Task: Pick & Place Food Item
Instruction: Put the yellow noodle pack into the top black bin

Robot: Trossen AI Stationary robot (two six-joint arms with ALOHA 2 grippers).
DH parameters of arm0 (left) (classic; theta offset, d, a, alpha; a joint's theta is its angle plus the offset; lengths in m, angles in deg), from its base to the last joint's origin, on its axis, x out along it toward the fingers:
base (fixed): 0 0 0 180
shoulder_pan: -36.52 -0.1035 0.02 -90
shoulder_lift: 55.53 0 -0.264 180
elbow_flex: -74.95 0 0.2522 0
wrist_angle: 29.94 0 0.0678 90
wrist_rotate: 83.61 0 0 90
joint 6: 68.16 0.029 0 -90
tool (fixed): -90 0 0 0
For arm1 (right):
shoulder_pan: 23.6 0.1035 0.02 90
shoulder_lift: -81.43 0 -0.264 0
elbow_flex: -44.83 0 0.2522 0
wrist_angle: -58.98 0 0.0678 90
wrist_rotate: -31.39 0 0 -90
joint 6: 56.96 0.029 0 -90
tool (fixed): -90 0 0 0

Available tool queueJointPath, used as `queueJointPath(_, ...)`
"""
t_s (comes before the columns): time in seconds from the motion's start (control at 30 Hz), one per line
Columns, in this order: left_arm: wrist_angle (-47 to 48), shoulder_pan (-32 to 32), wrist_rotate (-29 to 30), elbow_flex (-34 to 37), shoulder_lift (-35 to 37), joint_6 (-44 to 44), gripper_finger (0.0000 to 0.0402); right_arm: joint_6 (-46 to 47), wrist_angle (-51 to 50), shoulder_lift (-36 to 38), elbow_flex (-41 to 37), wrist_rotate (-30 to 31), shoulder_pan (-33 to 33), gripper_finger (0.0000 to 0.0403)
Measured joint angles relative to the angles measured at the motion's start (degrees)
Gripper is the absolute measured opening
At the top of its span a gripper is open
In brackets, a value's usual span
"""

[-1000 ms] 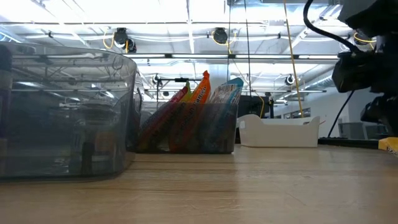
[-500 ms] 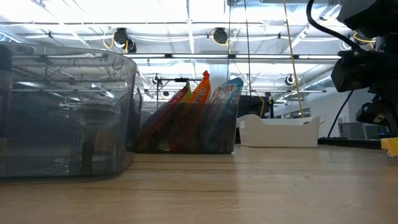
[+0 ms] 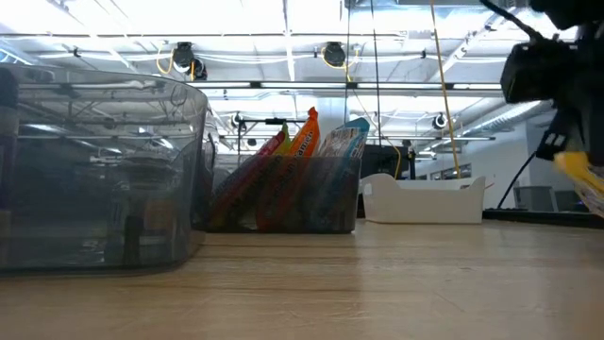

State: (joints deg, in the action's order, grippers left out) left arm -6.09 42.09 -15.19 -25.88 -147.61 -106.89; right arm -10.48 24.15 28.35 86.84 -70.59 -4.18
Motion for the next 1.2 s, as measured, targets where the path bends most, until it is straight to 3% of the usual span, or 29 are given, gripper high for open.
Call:
queueJointPath(0.2,2.36,-1.02,0.24,0.0,0.0,1.58,0.023,0.62,-1.13,7.78,1.33,2.71,-3.09,0.0)
queueJointPath(0.4,2.34,-2.17,0.71,0.0,0.0,2.85,0.023,-4.89,-5.9,9.82,9.04,4.68,-6.81,0.0)
queueJointPath(0.73,2.21,-4.86,2.96,0.0,-0.2,4.44,0.023,-18.26,-16.66,2.85,26.81,4.45,-12.63,0.0)
queueJointPath(0.97,2.12,-5.28,11.26,-0.02,-0.63,10.89,0.023,-25.94,-17.59,-4.98,36.74,1.08,-16.54,0.0)
queueJointPath(1.2,2.18,-5.24,11.88,-0.01,-0.63,12.02,0.023,-31.13,-17.53,-10.97,43.42,-2.45,-18.89,0.0)
